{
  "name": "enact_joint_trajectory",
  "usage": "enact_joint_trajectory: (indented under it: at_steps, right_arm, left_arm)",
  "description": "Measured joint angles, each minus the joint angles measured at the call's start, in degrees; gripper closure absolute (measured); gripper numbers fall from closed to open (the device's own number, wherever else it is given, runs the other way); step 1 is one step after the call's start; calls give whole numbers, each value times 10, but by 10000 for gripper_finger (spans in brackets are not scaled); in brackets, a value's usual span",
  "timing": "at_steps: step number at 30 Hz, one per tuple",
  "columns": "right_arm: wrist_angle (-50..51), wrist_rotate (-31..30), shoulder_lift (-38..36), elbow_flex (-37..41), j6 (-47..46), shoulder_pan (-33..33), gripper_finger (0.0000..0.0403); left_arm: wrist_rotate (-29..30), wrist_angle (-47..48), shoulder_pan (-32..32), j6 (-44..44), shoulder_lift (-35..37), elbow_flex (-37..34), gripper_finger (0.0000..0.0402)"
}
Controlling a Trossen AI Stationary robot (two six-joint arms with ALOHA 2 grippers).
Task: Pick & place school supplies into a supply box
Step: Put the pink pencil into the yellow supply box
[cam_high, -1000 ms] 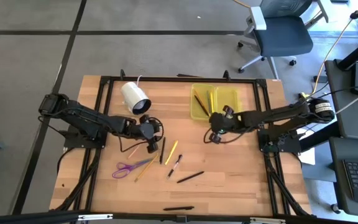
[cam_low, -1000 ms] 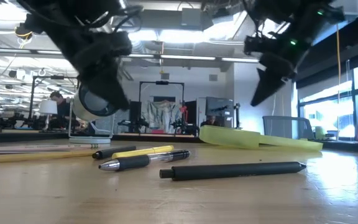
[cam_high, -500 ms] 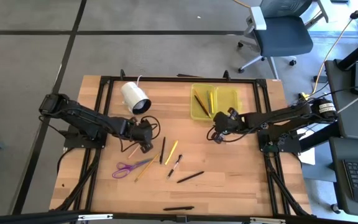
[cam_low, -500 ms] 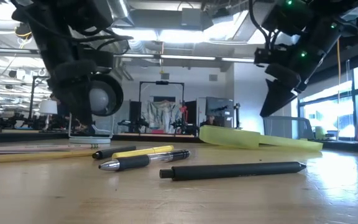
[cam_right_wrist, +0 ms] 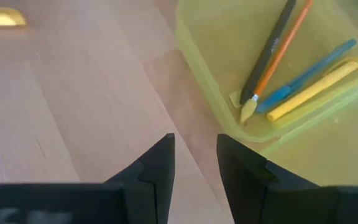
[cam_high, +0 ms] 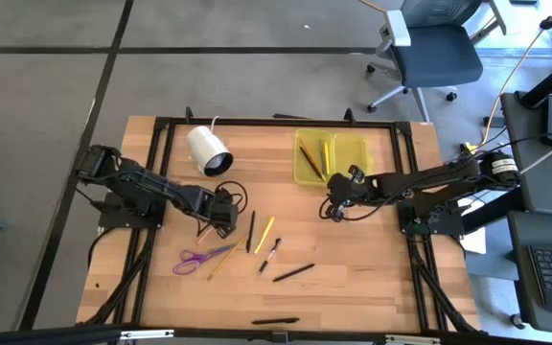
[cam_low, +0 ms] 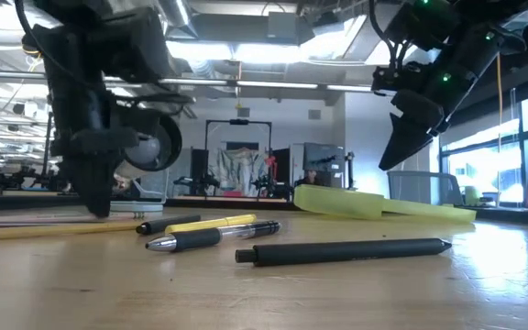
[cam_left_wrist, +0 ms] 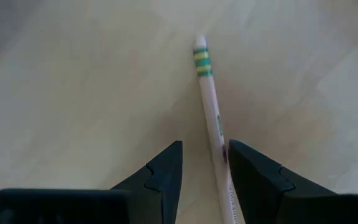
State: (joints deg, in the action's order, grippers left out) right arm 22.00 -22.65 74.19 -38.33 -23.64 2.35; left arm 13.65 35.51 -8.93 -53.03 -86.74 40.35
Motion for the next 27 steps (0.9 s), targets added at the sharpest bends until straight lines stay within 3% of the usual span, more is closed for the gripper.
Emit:
enact_joint_trajectory:
  at_steps: [7, 13, 20, 24, 27]
  right_arm:
    - [1, 0, 0, 0, 5, 0, 279]
    - [-18, 29, 0, 2, 34, 0, 279]
    - [-287, 152, 0, 79, 139, 0, 278]
    - [-430, 157, 0, 133, 167, 0, 278]
    - [-468, 150, 0, 153, 166, 0, 278]
  left_arm:
    - [-8, -2, 0, 1, -16, 3, 282]
    - [-14, -24, 0, 68, -17, 1, 323]
    - [-16, -66, 0, 146, -18, 0, 390]
    - [-16, -104, 6, 198, -19, 0, 390]
    - [-20, -135, 18, 233, -25, -1, 391]
